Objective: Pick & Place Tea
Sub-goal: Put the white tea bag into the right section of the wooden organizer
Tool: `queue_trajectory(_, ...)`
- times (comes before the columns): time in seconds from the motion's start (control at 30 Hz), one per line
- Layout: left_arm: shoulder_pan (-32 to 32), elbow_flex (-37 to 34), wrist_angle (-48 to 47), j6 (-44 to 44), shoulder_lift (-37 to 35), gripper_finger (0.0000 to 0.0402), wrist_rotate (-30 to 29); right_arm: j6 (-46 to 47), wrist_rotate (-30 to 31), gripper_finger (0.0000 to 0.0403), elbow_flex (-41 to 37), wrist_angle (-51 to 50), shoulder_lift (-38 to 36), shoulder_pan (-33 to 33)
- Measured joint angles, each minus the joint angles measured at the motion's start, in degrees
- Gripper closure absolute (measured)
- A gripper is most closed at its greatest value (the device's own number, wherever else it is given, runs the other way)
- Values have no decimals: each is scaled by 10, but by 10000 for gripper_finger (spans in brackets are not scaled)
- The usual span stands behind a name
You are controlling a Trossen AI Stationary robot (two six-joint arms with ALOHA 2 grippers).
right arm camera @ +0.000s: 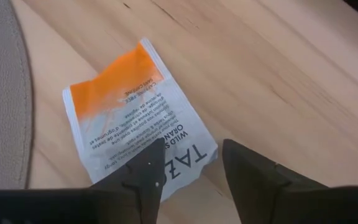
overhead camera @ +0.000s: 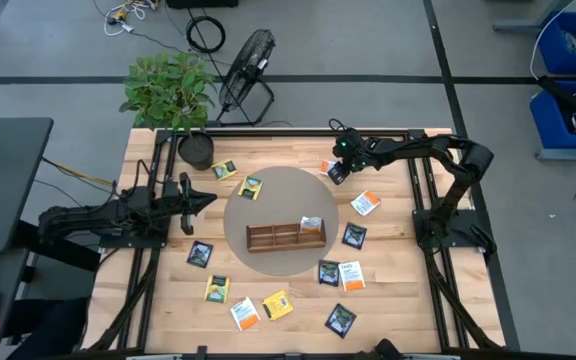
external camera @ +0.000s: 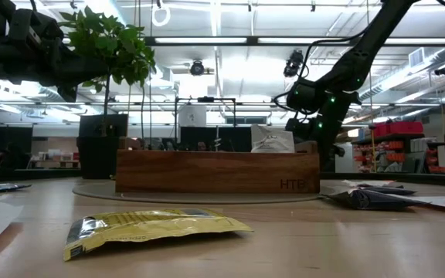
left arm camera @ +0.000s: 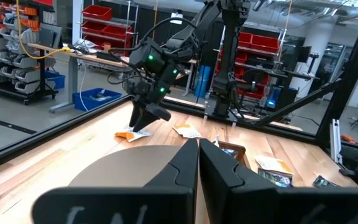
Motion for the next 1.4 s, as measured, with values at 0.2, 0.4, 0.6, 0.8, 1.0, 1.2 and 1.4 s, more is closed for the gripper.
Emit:
queue_trajectory(0.2, 0, 0, 0, 1, 0, 383, 0, -12, -3, 291, 0, -8, 1, -2)
queue_trajectory(0.4, 0, 0, 1, -2, 0, 383, 0, -22, 2, 382, 0, -6, 2, -2)
queue_trajectory(0.6, 0, 0, 1, -2, 0, 383, 0, -38, 3, 393, -1, -16, -6, -1)
queue_trajectory(0.8, 0, 0, 1, -3, 0, 383, 0, -84, 50, 399, -3, -61, -46, 30)
queue_trajectory(1.0, 0, 0, 1, -4, 0, 383, 0, -132, 123, 401, -3, -88, -95, 97)
queue_trajectory(1.2, 0, 0, 1, -15, 0, 383, 0, -165, 205, 402, -3, -102, -144, 164)
queue_trajectory(1.4, 0, 0, 3, -37, 0, 383, -12, -209, 243, 402, -3, -101, -184, 215)
